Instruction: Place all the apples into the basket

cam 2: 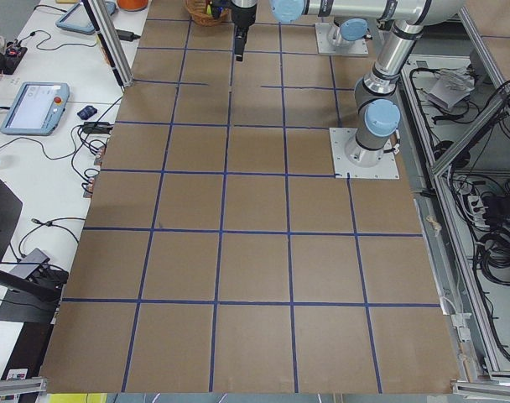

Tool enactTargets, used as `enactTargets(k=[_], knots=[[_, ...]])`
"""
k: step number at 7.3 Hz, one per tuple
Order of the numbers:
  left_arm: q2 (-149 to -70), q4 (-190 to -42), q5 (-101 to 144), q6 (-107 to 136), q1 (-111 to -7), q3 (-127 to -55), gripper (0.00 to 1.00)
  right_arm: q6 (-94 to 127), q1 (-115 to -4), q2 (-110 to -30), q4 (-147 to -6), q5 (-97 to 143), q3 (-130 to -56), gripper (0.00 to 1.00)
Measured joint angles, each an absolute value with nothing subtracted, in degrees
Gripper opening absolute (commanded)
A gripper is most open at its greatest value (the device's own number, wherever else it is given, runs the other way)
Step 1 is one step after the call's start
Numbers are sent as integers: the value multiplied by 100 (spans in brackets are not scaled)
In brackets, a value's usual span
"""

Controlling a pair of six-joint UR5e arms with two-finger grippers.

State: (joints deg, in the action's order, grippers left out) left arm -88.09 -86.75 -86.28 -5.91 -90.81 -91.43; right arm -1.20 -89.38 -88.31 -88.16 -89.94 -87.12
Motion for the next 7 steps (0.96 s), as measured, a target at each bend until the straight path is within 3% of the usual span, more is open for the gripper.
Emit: enactTargets(k=[7], knots=[[-8844, -8481, -8605, -560, -9085, -9180, 100, -154, -8690, -9017, -8509, -8710, -8840, 100]])
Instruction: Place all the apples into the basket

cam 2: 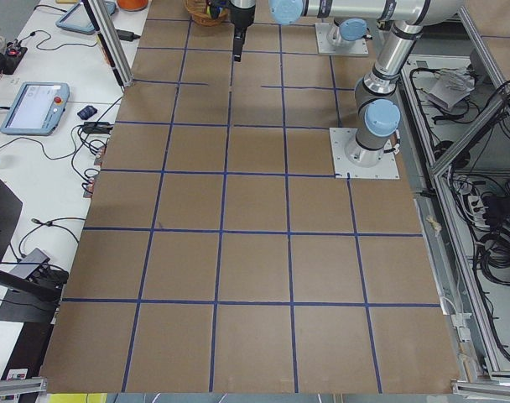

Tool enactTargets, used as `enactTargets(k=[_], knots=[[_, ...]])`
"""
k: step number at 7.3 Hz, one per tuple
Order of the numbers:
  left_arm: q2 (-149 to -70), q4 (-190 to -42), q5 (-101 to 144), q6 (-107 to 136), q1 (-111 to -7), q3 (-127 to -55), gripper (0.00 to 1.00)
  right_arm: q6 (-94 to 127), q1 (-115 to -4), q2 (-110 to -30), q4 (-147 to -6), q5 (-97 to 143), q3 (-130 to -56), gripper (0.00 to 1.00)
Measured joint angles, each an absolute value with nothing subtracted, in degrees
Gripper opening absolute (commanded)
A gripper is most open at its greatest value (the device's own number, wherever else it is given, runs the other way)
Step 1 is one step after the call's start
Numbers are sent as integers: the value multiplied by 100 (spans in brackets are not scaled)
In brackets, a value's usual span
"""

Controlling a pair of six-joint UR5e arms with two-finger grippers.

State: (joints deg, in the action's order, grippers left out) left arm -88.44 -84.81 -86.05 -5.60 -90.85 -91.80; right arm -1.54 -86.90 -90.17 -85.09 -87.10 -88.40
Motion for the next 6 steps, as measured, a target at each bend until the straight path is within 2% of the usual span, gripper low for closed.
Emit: enactTargets(k=[6], knots=[[-8893, -8423, -8603, -546, -9079, -9156, 100, 106, -8718, -9317, -8542, -9046, -9154, 100]])
